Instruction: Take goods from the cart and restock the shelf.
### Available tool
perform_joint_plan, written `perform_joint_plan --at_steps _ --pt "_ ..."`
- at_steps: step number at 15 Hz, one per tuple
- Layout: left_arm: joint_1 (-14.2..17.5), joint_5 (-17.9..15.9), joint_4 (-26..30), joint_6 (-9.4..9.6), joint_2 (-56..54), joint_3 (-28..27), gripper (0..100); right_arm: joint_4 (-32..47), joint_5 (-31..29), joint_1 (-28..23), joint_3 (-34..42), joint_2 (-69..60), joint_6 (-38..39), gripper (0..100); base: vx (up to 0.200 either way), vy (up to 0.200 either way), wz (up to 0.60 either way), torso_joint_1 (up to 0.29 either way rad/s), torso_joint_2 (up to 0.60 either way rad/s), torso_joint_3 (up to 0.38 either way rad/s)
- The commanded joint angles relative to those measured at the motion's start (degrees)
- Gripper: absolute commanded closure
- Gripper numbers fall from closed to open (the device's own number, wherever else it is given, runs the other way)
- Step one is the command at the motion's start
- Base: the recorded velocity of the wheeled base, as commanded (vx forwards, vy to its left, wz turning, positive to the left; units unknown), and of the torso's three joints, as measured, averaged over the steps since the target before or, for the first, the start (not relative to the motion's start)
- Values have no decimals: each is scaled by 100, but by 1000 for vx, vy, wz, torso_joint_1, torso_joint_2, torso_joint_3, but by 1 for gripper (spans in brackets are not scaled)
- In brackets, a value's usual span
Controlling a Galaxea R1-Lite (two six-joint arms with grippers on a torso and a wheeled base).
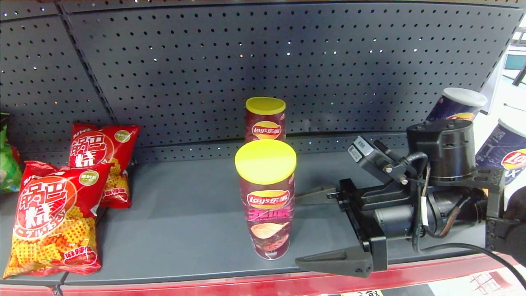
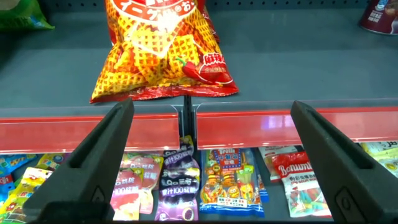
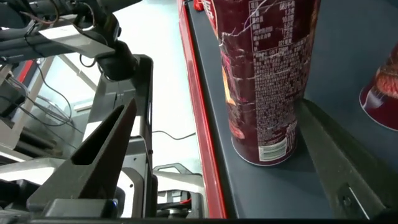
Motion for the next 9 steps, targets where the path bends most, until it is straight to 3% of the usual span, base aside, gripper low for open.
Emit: perform_joint_plan --at_steps 1,9 --pt "0 1 1 -2 -7 -8 0 -3 2 -26 40 -4 -3 0 0 0 0 0 0 0" --pt "0 1 1 -2 1 1 0 -12 2 -588 277 -153 -3 0 0 0 0 0 0 0"
